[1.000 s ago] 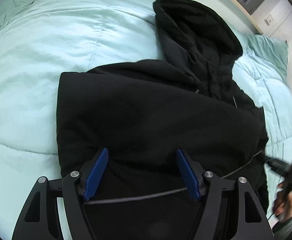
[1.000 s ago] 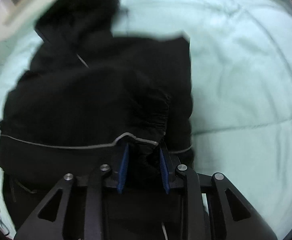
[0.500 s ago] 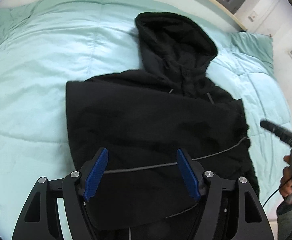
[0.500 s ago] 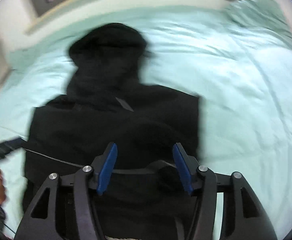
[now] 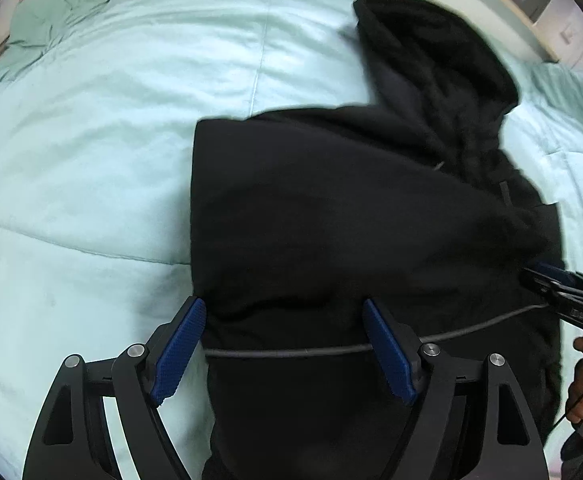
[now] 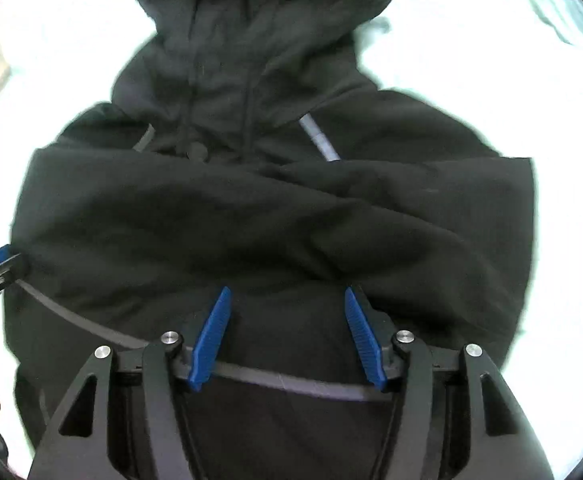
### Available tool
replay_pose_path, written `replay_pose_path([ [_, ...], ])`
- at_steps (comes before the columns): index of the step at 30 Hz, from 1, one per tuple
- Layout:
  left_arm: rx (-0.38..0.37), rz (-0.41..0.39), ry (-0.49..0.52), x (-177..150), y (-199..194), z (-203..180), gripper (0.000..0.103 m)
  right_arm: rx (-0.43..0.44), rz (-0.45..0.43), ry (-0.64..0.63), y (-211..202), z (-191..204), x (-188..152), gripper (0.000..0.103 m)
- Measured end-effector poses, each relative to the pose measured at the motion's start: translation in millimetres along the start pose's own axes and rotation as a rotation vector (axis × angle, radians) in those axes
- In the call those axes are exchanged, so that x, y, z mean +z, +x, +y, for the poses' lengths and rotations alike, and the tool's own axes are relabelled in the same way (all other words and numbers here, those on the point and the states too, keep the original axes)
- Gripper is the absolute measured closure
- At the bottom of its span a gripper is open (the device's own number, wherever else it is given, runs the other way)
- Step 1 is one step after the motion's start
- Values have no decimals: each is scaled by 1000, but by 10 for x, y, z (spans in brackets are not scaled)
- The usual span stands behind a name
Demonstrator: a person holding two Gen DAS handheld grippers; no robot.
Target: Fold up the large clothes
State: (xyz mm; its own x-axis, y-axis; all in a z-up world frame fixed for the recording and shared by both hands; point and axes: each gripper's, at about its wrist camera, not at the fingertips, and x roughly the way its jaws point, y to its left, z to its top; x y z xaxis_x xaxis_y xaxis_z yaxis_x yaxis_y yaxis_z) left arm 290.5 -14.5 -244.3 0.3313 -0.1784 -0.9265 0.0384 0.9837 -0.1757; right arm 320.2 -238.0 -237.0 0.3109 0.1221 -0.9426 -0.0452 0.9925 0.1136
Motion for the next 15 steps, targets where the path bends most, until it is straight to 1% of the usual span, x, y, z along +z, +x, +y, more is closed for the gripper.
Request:
replay_pose_path([
  [2, -73, -44, 22, -38, -236, -34, 21, 1, -55, 9, -275, -94, -143, 42],
  [3, -102, -54, 38, -58, -313, -53, 21, -21, -66, 11, -343, -140, -199, 42],
  [4, -133, -55, 61, -80, -373, -87, 21, -54, -67, 12, -357, -211, -280, 42],
  [5, -161, -45, 83, -110, -392, -125, 21, -78, -61, 11, -341, -339, -256, 42],
  [6, -173, -36, 94, -134, -373, -147, 21, -92, -41, 4, -242, -391, -289, 42],
  [8, -158, 3, 108, -195, -204, -210, 21, -129, 16, 2, -92, -664, -429, 46],
  [9, -149, 37, 97, -221, -68, -198, 21, -140, 37, 6, -7, -681, -468, 48],
  [11, -126, 51, 78, -269, 151, -148, 21, -121, 70, 36, 166, -768, -484, 48],
  [12, -111, 68, 79, -272, 242, -151, 21, -109, 71, 56, 166, -843, -531, 47],
  [15, -42, 84, 130, -265, 257, -299, 21, -96, 85, 79, 175, -905, -486, 47],
])
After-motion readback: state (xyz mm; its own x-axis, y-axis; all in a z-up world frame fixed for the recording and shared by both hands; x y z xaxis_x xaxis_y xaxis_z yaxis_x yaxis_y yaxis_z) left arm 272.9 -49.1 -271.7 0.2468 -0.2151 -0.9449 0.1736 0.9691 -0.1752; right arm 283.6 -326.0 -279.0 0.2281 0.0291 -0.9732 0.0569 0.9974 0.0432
